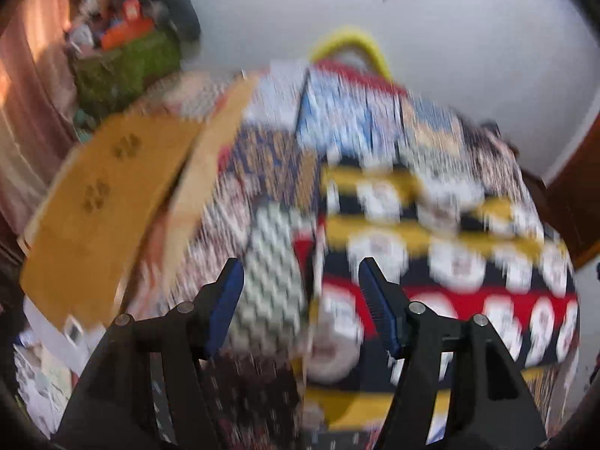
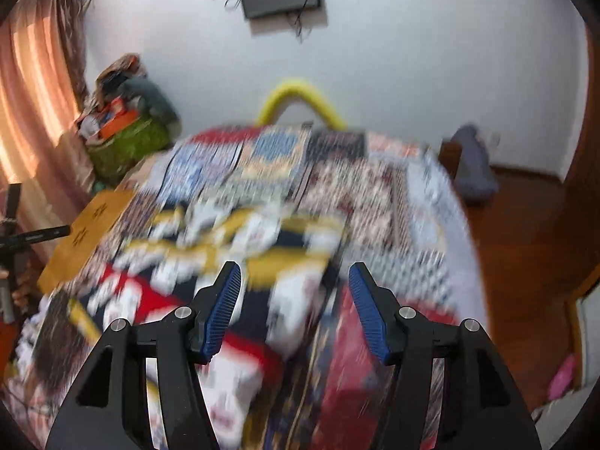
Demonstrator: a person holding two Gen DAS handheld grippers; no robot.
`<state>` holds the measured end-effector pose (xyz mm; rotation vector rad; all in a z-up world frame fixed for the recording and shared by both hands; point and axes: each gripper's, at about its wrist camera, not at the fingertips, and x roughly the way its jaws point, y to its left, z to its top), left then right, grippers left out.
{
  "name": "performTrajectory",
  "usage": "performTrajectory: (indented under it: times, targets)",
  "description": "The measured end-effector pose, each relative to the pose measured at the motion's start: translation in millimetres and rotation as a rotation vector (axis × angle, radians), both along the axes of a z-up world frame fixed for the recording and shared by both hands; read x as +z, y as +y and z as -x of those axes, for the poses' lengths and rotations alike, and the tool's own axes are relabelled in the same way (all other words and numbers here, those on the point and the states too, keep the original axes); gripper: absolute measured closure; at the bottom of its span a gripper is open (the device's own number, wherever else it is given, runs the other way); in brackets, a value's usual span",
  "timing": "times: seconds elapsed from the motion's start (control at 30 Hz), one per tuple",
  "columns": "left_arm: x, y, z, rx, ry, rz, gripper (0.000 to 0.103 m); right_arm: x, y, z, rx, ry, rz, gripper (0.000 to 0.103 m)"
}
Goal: Fold small clothes
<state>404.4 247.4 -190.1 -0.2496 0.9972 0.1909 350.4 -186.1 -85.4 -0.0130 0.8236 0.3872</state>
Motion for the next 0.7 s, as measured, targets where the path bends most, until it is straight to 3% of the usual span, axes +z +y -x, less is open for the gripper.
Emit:
performTrajectory:
  times: [0.17,0.2,0.23,0.3,0.33,0.37,0.4,0.43,0.57,0.7]
  targets:
    - [-48,-27,30,-0.063,0.103,0.058,0.040,-48,2,38,0.024,0.133,-0.089,0.047]
    - [-54,-32,34,-0.067,0.117,0.070,0.044,-60,6,42,0.030,0.173,-0.113,0.047]
    - [-61,-36,34,-0.069,0.138,0.086,0.057,-68,11,43,0.036,0.198,-0.119,0.047]
    - [-72,-41,35,-0.044,0.169,0.127,0.069,-82,22,43,0.040,0.234,-0.086,0.047]
    - [-71,-42,37,-0.027,0.170,0.134,0.079,-81,24,44,0.037,0.217,-0.073,0.058]
    - [-67,-43,39,-0.008,0.168,0.143,0.086,-80,27,44,0.040,0.215,-0.069,0.081]
    - [-63,-44,41,-0.002,0.164,0.141,0.092,-76,27,44,0.049,0.242,-0.095,0.089]
    - [-55,-47,48,-0.005,0.152,0.124,0.096,-73,27,45,0.044,0.250,-0.119,0.089]
    - [-31,-49,82,-0.034,0.110,0.100,0.096,-49,21,64,0.069,0.199,-0.106,0.094]
    - [-16,-45,127,-0.046,0.086,0.126,0.096,-37,1,99,0.076,0.194,-0.109,0.095]
